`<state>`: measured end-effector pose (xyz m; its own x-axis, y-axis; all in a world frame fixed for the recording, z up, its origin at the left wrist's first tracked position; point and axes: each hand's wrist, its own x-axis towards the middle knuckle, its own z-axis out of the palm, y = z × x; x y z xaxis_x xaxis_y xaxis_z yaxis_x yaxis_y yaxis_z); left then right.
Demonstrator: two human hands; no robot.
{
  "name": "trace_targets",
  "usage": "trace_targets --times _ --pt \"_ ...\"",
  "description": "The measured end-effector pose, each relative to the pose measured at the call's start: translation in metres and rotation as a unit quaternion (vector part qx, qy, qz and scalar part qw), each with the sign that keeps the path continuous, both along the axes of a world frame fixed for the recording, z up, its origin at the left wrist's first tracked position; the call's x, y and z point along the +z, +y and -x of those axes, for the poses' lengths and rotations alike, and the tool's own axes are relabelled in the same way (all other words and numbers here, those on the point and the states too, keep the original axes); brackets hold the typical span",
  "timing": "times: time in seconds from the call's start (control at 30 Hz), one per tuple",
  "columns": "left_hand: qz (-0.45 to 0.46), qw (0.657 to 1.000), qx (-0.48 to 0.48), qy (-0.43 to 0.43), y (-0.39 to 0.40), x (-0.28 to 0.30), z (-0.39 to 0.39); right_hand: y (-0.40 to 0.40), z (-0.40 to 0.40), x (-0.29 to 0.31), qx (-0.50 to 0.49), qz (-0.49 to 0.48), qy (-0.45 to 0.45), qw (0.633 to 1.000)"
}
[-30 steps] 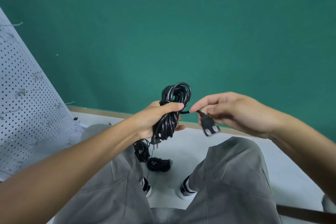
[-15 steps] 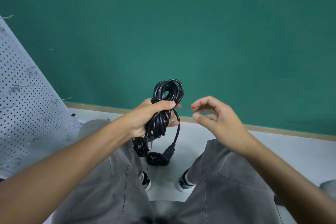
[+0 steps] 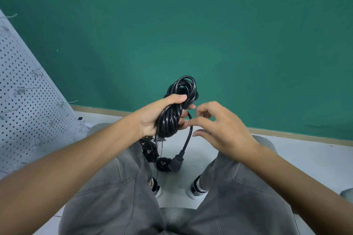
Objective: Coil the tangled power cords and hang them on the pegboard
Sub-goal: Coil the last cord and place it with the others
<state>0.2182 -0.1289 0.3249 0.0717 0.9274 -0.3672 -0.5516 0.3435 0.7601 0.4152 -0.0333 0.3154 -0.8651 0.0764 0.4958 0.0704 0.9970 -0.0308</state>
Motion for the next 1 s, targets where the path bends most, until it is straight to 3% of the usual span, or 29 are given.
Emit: trace_targets --times 0.23,0.4,0.47,0.53,0.63,0.7,0.8,0.87,1.0 --pt "0.032 0.999 0.006 -0.019 0.004 0.004 0.003 0.004 0.006 -0.009 0.065 -0.105 -0.028 0.992" --pt "0.035 0.999 -0.011 -0.030 0.005 0.005 0.004 0.004 0.009 -0.016 0.099 -0.183 0.012 0.978" --pt "0.037 0.999 -0.015 -0.022 0.005 0.006 0.003 0.004 0.011 -0.015 0.104 -0.171 0.017 0.980" --pt "0.047 0.999 -0.013 -0.015 0.002 0.005 0.002 0.005 0.011 -0.013 0.111 -0.081 0.015 0.990" --pt "0.060 0.998 -0.006 -0.013 -0.004 -0.001 -0.001 -0.001 0.002 -0.010 0.056 0.184 0.044 0.980" --pt "0.051 0.999 0.000 -0.006 -0.003 -0.010 -0.002 -0.010 -0.003 -0.011 -0.001 0.345 0.071 0.936" --pt "0.032 0.999 -0.014 0.019 0.000 -0.017 -0.003 -0.024 -0.001 -0.011 -0.009 0.541 0.144 0.829" --pt "0.011 0.999 -0.019 0.046 0.003 -0.018 -0.007 -0.030 0.001 -0.008 -0.005 0.585 0.189 0.789" --pt "-0.023 0.996 0.019 0.088 0.010 -0.015 -0.018 -0.035 0.003 -0.003 -0.023 0.595 0.241 0.766"
